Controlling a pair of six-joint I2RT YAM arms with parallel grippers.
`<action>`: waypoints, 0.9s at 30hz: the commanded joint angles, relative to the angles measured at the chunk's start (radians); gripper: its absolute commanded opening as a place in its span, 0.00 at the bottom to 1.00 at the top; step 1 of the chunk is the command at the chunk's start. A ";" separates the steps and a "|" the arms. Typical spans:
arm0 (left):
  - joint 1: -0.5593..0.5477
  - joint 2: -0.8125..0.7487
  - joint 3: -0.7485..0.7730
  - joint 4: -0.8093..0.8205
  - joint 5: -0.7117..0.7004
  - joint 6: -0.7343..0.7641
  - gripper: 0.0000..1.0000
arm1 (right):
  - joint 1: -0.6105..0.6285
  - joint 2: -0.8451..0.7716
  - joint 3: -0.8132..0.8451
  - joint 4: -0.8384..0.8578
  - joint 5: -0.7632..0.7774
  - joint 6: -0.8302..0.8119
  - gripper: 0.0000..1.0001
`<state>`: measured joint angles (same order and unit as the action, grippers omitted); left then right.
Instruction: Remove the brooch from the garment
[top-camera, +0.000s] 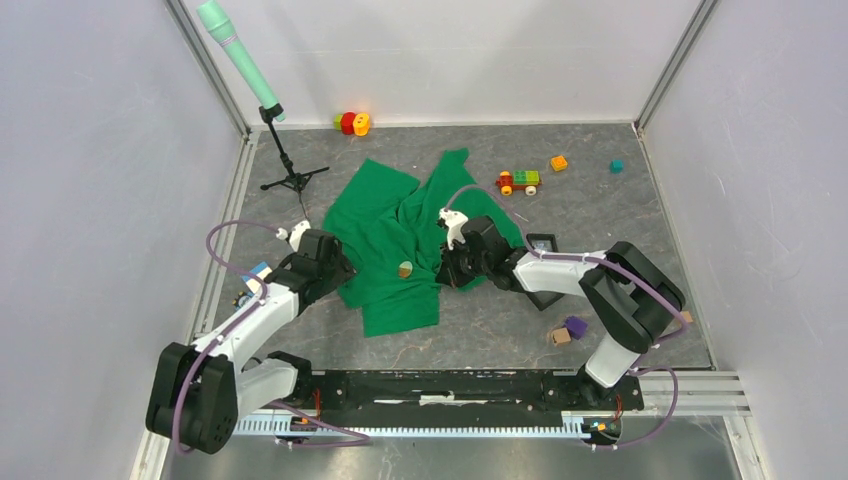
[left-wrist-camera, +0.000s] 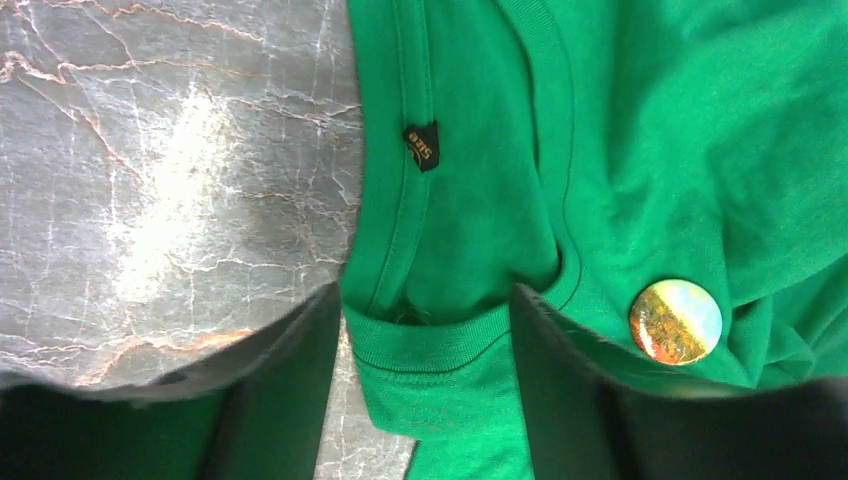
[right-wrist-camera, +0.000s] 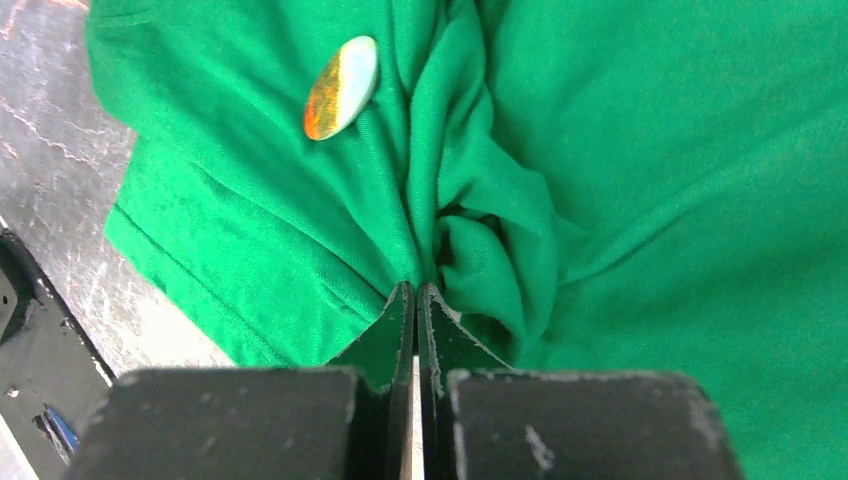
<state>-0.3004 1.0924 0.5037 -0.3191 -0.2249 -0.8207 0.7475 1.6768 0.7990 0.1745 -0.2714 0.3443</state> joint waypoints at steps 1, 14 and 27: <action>-0.019 -0.053 0.070 -0.024 0.028 0.164 0.74 | -0.008 -0.038 -0.010 0.015 -0.019 0.012 0.00; -0.343 0.031 0.214 0.061 0.014 0.431 0.77 | -0.003 -0.175 -0.027 0.162 -0.149 0.026 0.00; -0.342 0.109 0.222 0.147 0.154 0.412 0.64 | 0.021 -0.205 -0.012 0.109 -0.134 -0.015 0.00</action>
<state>-0.6411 1.1915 0.6907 -0.2413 -0.1280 -0.4469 0.7624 1.5051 0.7700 0.2726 -0.3912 0.3500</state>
